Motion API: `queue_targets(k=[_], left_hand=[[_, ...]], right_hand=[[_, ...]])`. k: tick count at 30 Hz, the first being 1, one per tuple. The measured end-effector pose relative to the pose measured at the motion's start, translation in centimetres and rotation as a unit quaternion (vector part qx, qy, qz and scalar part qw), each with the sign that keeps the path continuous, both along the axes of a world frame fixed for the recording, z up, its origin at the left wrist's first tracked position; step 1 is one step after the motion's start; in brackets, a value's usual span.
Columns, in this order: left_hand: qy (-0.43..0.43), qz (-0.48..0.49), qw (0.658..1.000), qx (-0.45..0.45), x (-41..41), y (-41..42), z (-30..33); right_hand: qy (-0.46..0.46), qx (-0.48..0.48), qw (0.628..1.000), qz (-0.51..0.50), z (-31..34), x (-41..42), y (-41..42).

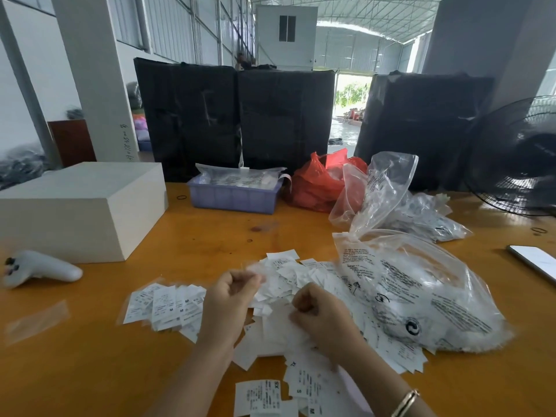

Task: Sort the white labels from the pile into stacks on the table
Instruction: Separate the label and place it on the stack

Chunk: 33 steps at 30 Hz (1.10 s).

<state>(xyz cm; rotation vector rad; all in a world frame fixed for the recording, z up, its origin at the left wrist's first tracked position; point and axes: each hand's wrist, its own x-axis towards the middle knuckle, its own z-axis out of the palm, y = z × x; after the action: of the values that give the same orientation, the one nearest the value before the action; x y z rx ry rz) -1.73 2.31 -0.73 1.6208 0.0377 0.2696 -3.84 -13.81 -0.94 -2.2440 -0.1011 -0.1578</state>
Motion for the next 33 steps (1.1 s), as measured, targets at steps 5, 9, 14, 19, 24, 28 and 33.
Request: queue_targets(k=[5, 9, 14, 19, 24, 28, 33], left_hand=[[-0.015, -0.030, 0.999, 0.022, 0.0, -0.2, -0.3], [-0.032, -0.036, 0.998, 0.045, -0.1, -0.1, -0.4], [-0.058, -0.068, 0.992, 0.093, -0.1, -0.2, -0.7], [-0.102, -0.097, 0.977, 0.159, -0.6, -0.6, -0.6], [-0.121, -0.116, 0.965, 0.204, -0.7, -0.9, -0.5], [-0.111, -0.138, 0.968, 0.176, -0.9, -1.2, -0.6], [-0.081, -0.139, 0.979, 0.128, -0.5, -1.1, -0.4]], right_hand=[[0.047, 0.072, 0.996, -0.020, 0.5, 0.1, -0.5], [0.059, 0.110, 0.992, -0.036, 0.6, -0.1, -0.5], [0.064, 0.274, 0.956, -0.081, 1.0, -0.2, -1.0], [0.003, 0.402, 0.908, -0.118, 1.6, -0.6, -2.1], [0.024, 0.547, 0.832, -0.094, 2.0, -0.9, -2.0], [0.009, 0.554, 0.831, -0.059, 2.0, -1.3, -1.3], [-0.002, 0.371, 0.926, -0.064, 2.1, -1.7, -0.8]])
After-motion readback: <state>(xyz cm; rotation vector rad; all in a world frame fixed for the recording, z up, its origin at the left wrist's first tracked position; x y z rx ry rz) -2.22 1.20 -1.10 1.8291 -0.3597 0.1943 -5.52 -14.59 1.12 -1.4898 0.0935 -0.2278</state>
